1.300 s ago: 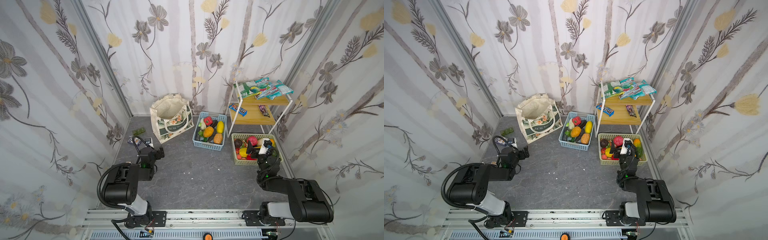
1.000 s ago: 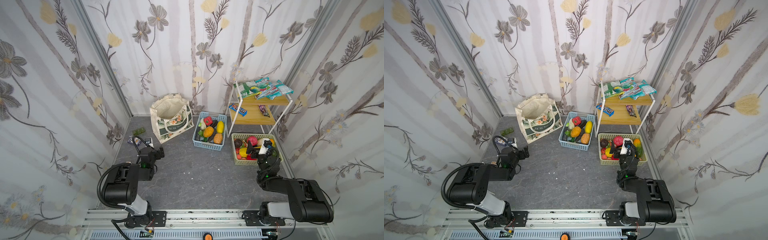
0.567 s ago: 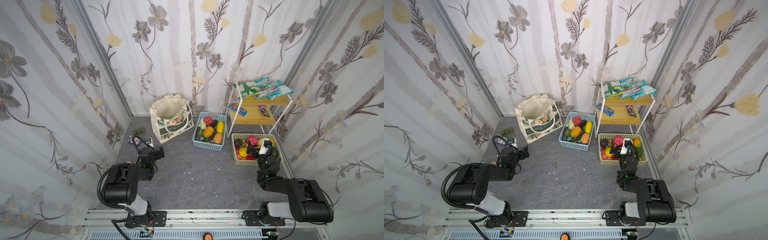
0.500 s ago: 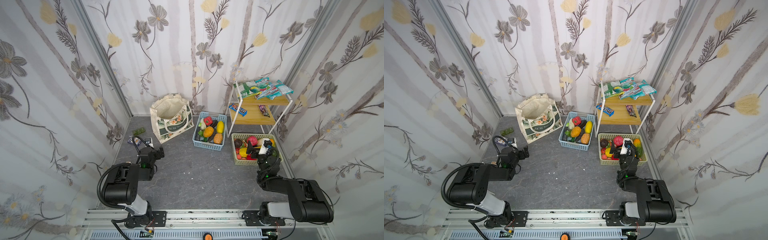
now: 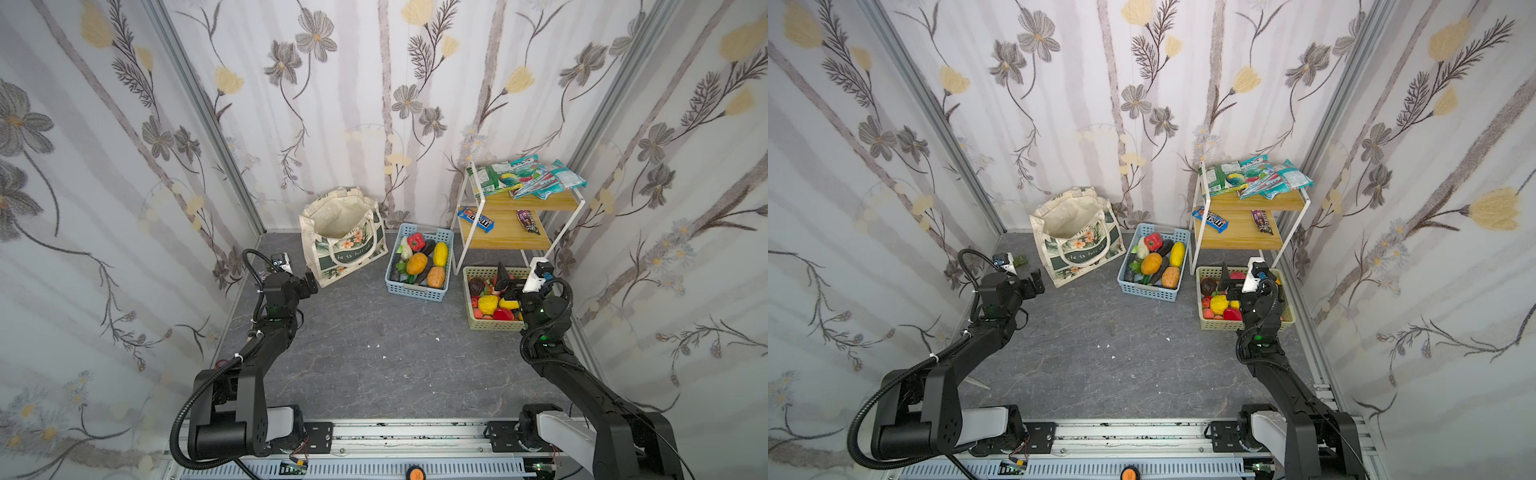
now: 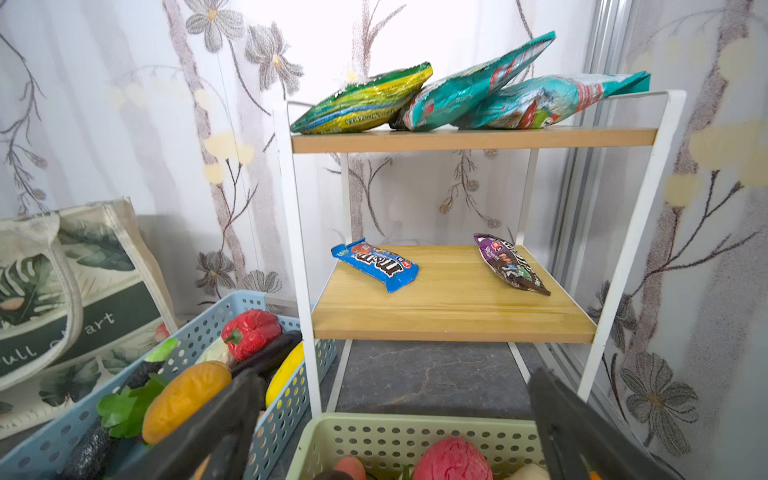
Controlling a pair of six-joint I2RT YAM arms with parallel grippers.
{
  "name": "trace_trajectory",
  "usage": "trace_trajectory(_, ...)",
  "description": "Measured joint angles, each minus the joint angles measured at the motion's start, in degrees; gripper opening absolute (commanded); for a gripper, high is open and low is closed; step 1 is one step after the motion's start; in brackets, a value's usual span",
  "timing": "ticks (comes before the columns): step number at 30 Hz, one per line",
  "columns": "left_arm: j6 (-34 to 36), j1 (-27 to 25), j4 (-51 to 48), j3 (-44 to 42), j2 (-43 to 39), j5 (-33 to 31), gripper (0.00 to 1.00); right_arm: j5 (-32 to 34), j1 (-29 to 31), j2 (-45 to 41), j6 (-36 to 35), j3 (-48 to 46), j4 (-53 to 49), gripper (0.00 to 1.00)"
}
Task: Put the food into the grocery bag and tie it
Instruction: 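Reach the left gripper to the tote bag handle while the right gripper approaches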
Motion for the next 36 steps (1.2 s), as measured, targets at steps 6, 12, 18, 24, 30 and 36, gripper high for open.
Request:
trace_trajectory(6,-2.95,-0.24,-16.37,16.59,0.55,1.88,1.0,2.73,4.17,-1.25,3.1,8.92,-15.45,0.98)
trace_trajectory(12,-11.69,-1.11,-36.22,41.83,11.85,0.13,0.98,4.02,8.13,6.16,6.05,18.97,-28.2,0.95)
trace_trajectory(18,-17.97,-4.33,-50.88,61.22,26.1,-2.69,0.97,3.8,12.31,12.13,7.63,25.38,-32.63,0.94)
trace_trajectory(24,-20.94,-5.95,-61.75,81.13,39.41,-5.31,0.95,3.87,17.07,14.78,7.96,29.31,-35.43,0.94)
trace_trajectory(30,-21.22,-7.26,-70.23,91.93,47.45,-6.05,0.88,4.52,18.99,14.91,7.96,29.97,-35.91,0.91)
trace_trajectory(36,-20.92,-7.28,-76.02,94.03,49.22,-8.31,0.74,4.33,19.74,14.69,7.96,31.04,-37.0,0.89)
